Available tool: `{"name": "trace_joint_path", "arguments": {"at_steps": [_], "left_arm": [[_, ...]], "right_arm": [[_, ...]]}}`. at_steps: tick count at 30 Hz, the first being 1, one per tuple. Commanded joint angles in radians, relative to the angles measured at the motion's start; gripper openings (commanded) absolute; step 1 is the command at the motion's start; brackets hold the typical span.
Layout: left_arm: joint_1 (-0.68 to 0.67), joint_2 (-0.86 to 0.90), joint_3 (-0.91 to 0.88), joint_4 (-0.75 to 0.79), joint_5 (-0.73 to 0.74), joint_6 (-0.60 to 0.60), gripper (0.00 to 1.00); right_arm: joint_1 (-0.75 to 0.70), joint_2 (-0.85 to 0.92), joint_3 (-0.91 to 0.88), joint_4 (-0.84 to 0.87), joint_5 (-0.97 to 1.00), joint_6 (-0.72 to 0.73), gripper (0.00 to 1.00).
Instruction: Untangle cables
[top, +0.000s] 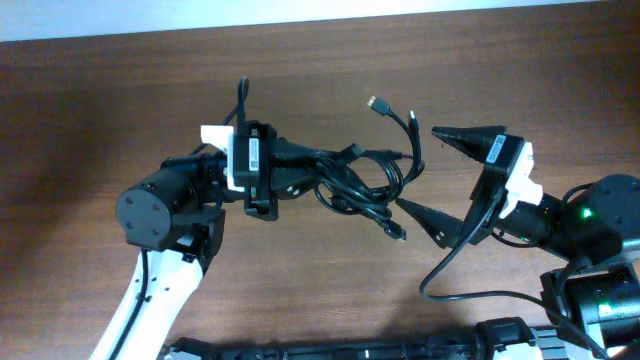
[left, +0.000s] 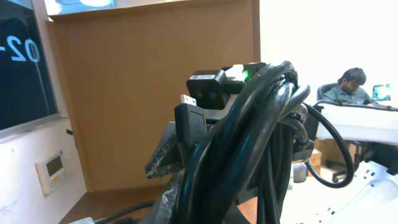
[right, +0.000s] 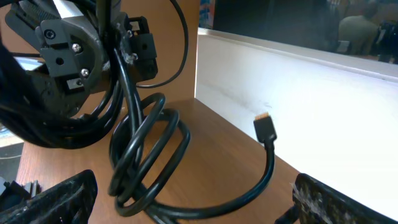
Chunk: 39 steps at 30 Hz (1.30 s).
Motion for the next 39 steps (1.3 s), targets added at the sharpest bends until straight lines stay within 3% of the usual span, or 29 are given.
{"name": "trace_joint_path", "arguments": {"at_steps": [1, 4, 9, 12, 13, 14, 16, 17, 19, 20, 26, 29, 33, 35, 38, 39], "left_arm": [[-0.001, -0.011, 0.019, 0.012, 0.010, 0.017, 0.00], [-0.047, -0.011, 0.019, 0.012, 0.009, 0.088, 0.00], [-0.182, -0.009, 0.019, 0.012, 0.009, 0.319, 0.00], [-0.204, -0.009, 0.019, 0.013, 0.002, 0.398, 0.00], [-0.204, -0.009, 0.019, 0.012, -0.008, 0.398, 0.00], [-0.204, -0.009, 0.019, 0.012, -0.018, 0.398, 0.00], [-0.204, -0.009, 0.019, 0.012, -0.030, 0.398, 0.00], [-0.204, -0.009, 0.019, 0.011, -0.045, 0.398, 0.25], [-0.203, -0.009, 0.019, 0.012, -0.044, 0.397, 0.61], [-0.203, -0.009, 0.019, 0.008, -0.044, 0.397, 1.00], [-0.201, -0.009, 0.019, -0.262, -0.049, 0.397, 0.99], [-0.201, -0.009, 0.019, -0.533, -0.274, 0.397, 0.99], [-0.201, -0.009, 0.019, -0.554, -0.344, 0.397, 1.00], [-0.201, -0.009, 0.019, -0.555, -0.344, 0.397, 0.87], [-0.184, -0.014, 0.019, -0.549, -0.340, 0.397, 0.84], [-0.164, -0.024, 0.019, -0.549, -0.340, 0.397, 0.72]], "right_arm": [[-0.006, -0.006, 0.009, 0.001, 0.005, 0.005, 0.99], [-0.006, -0.006, 0.009, 0.001, -0.031, 0.005, 0.99], [-0.006, -0.005, 0.009, -0.006, -0.051, 0.005, 0.99], [-0.006, 0.002, 0.008, -0.011, -0.051, 0.005, 0.50], [-0.006, 0.003, 0.008, -0.012, -0.051, 0.005, 0.22], [-0.006, 0.003, 0.008, -0.012, -0.051, 0.005, 0.04], [-0.006, 0.003, 0.008, -0.011, -0.051, 0.005, 0.04], [-0.007, 0.003, 0.008, -0.011, -0.042, 0.005, 0.04], [-0.007, 0.003, 0.008, -0.010, -0.005, 0.005, 0.04], [-0.007, 0.003, 0.008, -0.002, 0.045, 0.005, 0.04], [-0.007, 0.003, 0.008, 0.137, 0.311, 0.005, 0.04], [-0.007, 0.003, 0.008, 0.202, 0.328, 0.005, 0.04], [-0.007, 0.003, 0.008, 0.198, 0.328, 0.005, 0.04], [-0.007, 0.003, 0.008, 0.198, 0.329, 0.005, 0.04], [-0.008, 0.003, 0.008, 0.195, 0.380, 0.005, 0.04], [-0.008, 0.003, 0.008, 0.195, 0.380, 0.005, 0.04]]}}
